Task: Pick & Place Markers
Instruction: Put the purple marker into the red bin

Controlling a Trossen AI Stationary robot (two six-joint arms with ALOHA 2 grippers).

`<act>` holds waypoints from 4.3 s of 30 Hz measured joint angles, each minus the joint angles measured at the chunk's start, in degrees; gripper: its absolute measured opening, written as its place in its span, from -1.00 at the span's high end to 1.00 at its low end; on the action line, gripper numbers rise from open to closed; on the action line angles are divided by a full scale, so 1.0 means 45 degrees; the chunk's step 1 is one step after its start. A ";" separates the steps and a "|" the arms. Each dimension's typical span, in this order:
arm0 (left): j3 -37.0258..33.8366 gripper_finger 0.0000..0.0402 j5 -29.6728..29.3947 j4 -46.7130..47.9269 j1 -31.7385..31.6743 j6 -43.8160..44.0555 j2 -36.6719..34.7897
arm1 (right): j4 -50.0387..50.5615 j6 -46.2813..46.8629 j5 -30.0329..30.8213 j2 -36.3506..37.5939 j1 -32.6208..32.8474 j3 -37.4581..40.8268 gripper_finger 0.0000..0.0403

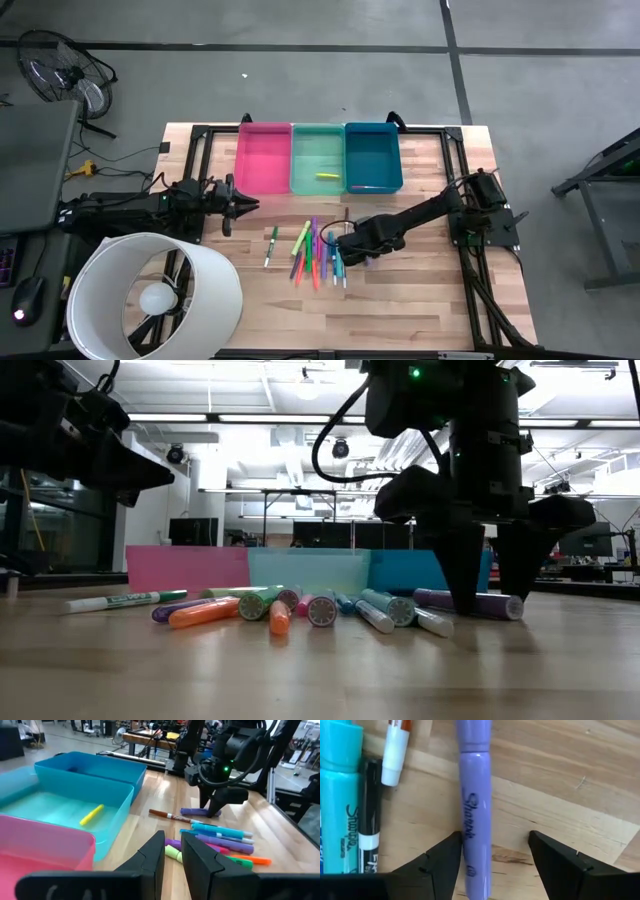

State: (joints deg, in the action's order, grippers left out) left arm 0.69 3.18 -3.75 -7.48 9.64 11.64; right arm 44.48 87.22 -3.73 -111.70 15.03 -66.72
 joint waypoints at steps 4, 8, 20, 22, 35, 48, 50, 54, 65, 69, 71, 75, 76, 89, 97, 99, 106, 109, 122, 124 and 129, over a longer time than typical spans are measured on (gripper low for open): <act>0.0000 0.69 0.0092 0.0011 -0.0001 0.0401 0.0000 | -0.0118 -0.0526 0.0055 0.0005 0.0000 0.0017 -0.02; 0.0000 0.69 0.0261 0.0173 -0.0002 0.0594 0.0000 | -0.0022 -0.1114 0.0055 0.0005 0.0000 0.0019 0.10; 0.0000 0.69 0.0422 0.0223 -0.0002 0.0599 0.0005 | 0.0098 -0.1497 0.0026 0.0018 0.0000 0.0085 0.52; 0.0000 0.69 0.0412 0.0223 -0.0002 0.0599 0.0005 | 0.0068 -0.1500 -0.0024 0.0039 0.0000 0.0151 0.61; 0.0000 0.69 0.0426 0.0206 -0.0002 0.0983 0.0005 | 0.0746 -0.2183 0.0416 0.0022 0.0015 -0.0337 0.71; 0.1004 0.62 -0.1455 -0.0016 -0.0002 0.1600 0.0144 | 0.1659 -0.2621 0.2976 0.1971 -0.0363 -0.0510 0.71; 0.1016 0.54 -0.1441 -0.0197 -0.0002 0.1600 0.0154 | 0.1662 -0.2989 0.3458 0.2394 -0.0454 -0.0525 0.71; 0.1064 0.28 -0.1486 -0.1312 -0.0002 0.2063 0.0529 | 0.1689 -0.4024 0.4425 0.3120 -0.0776 -0.0529 0.71; 0.1498 -0.07 -0.2080 -0.4900 -0.0002 0.2866 0.3802 | -0.1475 -0.9517 0.5809 0.5582 -0.2137 -0.0549 0.71; 0.2777 -0.07 -0.2130 -0.5138 -0.0002 0.2772 0.5740 | -0.3099 -1.1946 0.5296 0.6268 -0.2639 -0.0549 0.71; 0.3695 -0.07 -0.1870 -0.5228 -0.0002 0.2534 0.6807 | -0.3806 -1.3060 0.4880 0.6450 -0.2861 -0.0559 0.71; 0.5618 -0.08 -0.1448 -0.5160 -0.0002 0.2177 0.8940 | -0.4661 -1.4605 0.4079 0.6596 -0.3272 -0.0563 0.71; 0.6084 -0.08 -0.1406 -0.5211 -0.0002 0.2097 0.9383 | -0.4800 -1.4884 0.3986 0.6596 -0.3353 -0.0563 0.71; 0.9302 -0.08 -0.0912 -0.5751 -0.0005 0.1545 1.2829 | -0.6048 -1.7104 0.2345 0.7024 -0.4032 -0.0568 0.71; 1.0362 -0.08 -0.0916 -0.6136 -0.0007 0.1598 1.3958 | -0.6617 -1.7678 0.1224 0.7077 -0.4540 -0.0568 0.71; 1.0776 -0.08 -0.0879 -0.6108 -0.0007 0.1590 1.4251 | -0.6624 -1.7747 0.0892 0.7077 -0.4680 -0.0568 0.71; 1.1865 -0.08 -0.0822 -0.6223 -0.0002 0.1588 1.5311 | -0.6944 -1.8059 0.0561 0.7077 -0.4765 -0.0578 0.71; 1.2012 -0.07 -0.0817 -0.6135 -0.0002 0.1637 1.5539 | -0.6895 -1.8068 0.0431 0.7077 -0.4765 -0.0578 0.71; 1.2060 0.73 -0.0590 -0.5833 -0.0002 0.1532 1.5450 | -0.6824 -1.8195 0.0366 0.7077 -0.4765 -0.0578 0.74; 1.2060 0.73 -0.0607 -0.5816 -0.0002 0.1540 1.5450 | -0.6810 -1.8200 0.0353 0.7077 -0.4765 -0.0578 0.74; 1.2060 0.73 -0.0588 -0.5784 -0.0002 0.1557 1.5450 | -0.6794 -1.8204 0.0355 0.7077 -0.4760 -0.0578 0.74</act>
State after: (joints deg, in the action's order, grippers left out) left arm 54.96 0.54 -29.78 -7.49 16.65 81.17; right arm 13.91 5.30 -2.14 -79.85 -6.39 -69.32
